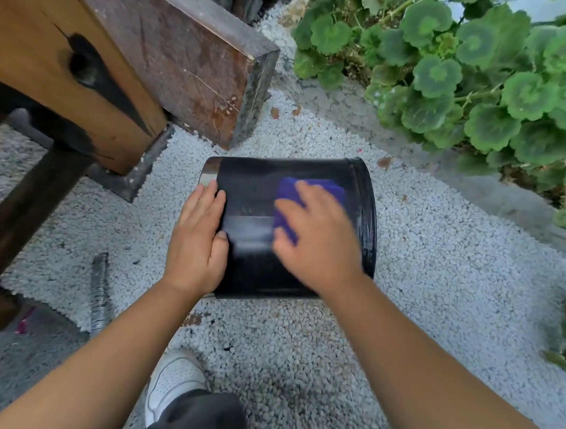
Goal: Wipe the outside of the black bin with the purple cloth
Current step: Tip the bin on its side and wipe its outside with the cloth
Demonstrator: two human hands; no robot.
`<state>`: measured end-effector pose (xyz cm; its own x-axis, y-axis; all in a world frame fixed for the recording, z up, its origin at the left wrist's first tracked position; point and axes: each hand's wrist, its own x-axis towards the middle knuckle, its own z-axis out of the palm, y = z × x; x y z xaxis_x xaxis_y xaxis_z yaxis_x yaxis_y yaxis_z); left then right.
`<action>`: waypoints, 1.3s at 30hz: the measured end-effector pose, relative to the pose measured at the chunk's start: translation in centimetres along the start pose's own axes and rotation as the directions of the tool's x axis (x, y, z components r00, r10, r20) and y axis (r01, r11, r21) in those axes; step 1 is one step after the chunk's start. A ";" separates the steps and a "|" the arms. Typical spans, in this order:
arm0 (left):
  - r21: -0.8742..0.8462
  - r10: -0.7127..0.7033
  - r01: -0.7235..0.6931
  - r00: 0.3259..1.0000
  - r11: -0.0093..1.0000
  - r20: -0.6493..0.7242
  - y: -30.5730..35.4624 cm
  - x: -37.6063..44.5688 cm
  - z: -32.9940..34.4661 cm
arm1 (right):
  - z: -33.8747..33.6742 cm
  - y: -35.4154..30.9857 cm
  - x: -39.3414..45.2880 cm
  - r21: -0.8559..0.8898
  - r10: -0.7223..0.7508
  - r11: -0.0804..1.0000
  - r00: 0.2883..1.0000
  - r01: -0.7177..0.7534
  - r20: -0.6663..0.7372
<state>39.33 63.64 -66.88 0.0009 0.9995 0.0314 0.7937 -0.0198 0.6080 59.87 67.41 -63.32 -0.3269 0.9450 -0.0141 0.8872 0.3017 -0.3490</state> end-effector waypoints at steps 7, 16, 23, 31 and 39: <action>0.034 -0.032 0.032 0.999 0.999 -0.005 0.3 -0.2 -0.1 | -1.2 4.5 -0.7 0.060 0.170 0.985 0.979 -0.164 -0.114; 0.003 -0.045 0.045 0.999 0.999 -0.027 0.3 0.1 0.1 | -2.3 5.6 0.7 0.553 0.373 0.786 0.925 -0.277 -0.067; 0.011 -0.092 0.092 0.995 0.996 -0.026 0.4 0.5 0.1 | -5.7 8.4 4.3 0.952 0.603 -0.008 0.758 -0.306 0.249; -0.108 -0.161 0.156 0.986 0.982 -0.039 0.4 0.5 0.3 | -3.3 7.4 2.9 0.937 0.560 0.073 0.792 -0.341 0.245; -0.532 -0.336 0.321 0.939 0.783 0.073 0.6 1.7 -0.8 | -6.2 7.6 4.3 0.892 0.581 -0.298 0.677 -0.339 0.451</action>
<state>39.31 65.35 -65.88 -0.2214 0.9471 -0.2324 0.2982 0.2927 0.9085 67.22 74.54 -60.25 0.1476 0.7582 -0.6351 -0.4439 -0.5230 -0.7276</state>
